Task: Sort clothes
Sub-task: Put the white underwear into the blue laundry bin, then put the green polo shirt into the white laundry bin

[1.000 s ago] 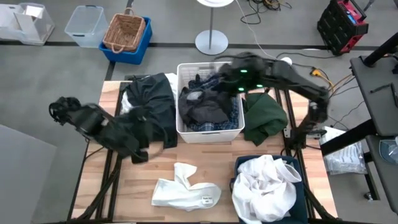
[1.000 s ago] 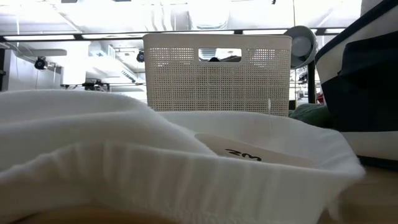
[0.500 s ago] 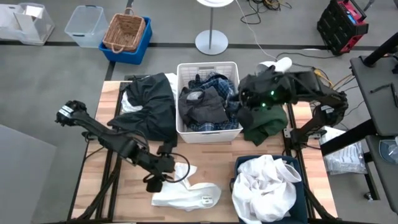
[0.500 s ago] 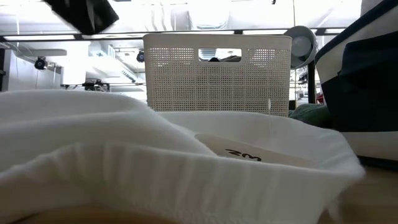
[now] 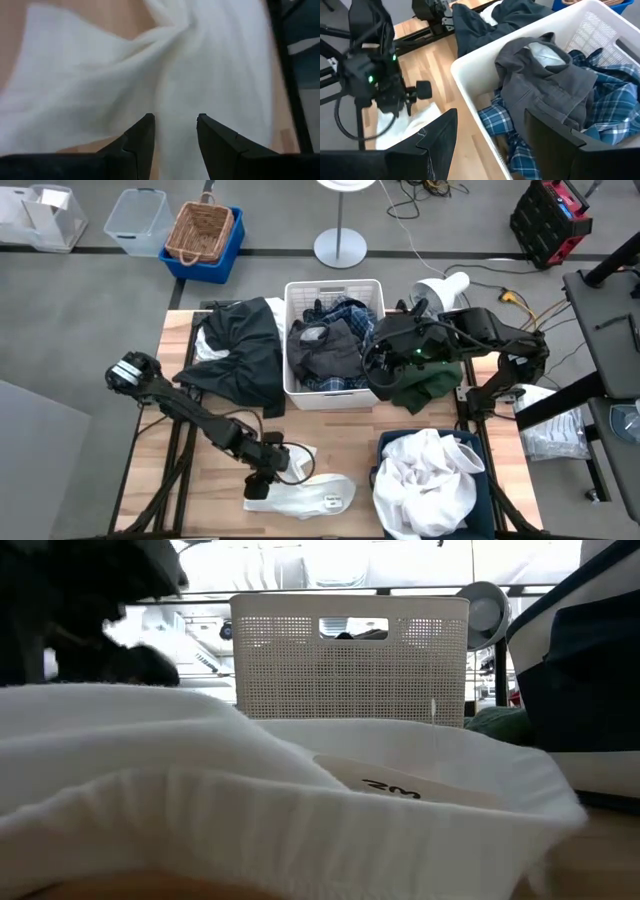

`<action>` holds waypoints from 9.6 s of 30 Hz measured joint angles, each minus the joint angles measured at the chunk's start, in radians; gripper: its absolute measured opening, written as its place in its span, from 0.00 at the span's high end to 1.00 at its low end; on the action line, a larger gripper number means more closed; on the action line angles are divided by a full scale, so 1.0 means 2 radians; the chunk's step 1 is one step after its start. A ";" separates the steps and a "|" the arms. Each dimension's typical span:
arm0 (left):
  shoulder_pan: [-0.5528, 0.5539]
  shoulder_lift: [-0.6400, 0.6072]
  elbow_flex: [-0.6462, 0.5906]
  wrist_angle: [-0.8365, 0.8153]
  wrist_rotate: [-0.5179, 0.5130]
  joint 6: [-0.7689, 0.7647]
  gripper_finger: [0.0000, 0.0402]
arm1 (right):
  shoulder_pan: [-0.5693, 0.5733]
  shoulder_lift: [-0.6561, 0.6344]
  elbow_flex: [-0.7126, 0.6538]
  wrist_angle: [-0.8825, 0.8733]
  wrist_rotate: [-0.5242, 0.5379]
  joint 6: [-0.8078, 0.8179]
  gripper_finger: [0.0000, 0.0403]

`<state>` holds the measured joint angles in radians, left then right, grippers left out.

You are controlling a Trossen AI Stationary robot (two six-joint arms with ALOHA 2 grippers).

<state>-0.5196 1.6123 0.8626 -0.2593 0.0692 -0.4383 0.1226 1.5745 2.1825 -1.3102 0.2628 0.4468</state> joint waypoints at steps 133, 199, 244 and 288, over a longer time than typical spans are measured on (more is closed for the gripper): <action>0.066 -0.087 0.707 -0.472 -0.384 0.309 0.61 | 0.252 -0.132 -0.375 0.004 -0.288 0.376 0.54; 0.069 -0.086 0.703 -0.477 -0.411 0.288 0.61 | -0.261 -0.279 -0.684 0.092 -0.007 0.165 0.97; 0.078 -0.092 0.733 -0.353 -0.542 0.375 0.61 | -0.147 0.051 0.075 0.438 0.079 -0.270 0.97; 0.078 -0.097 0.733 -0.538 -0.540 0.233 0.61 | -0.209 0.417 0.035 0.043 -0.233 -0.056 0.97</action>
<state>-0.3645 1.4181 2.3280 -1.3351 -1.0115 0.0270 -0.2946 2.4088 2.2521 -1.2234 -0.2025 0.3348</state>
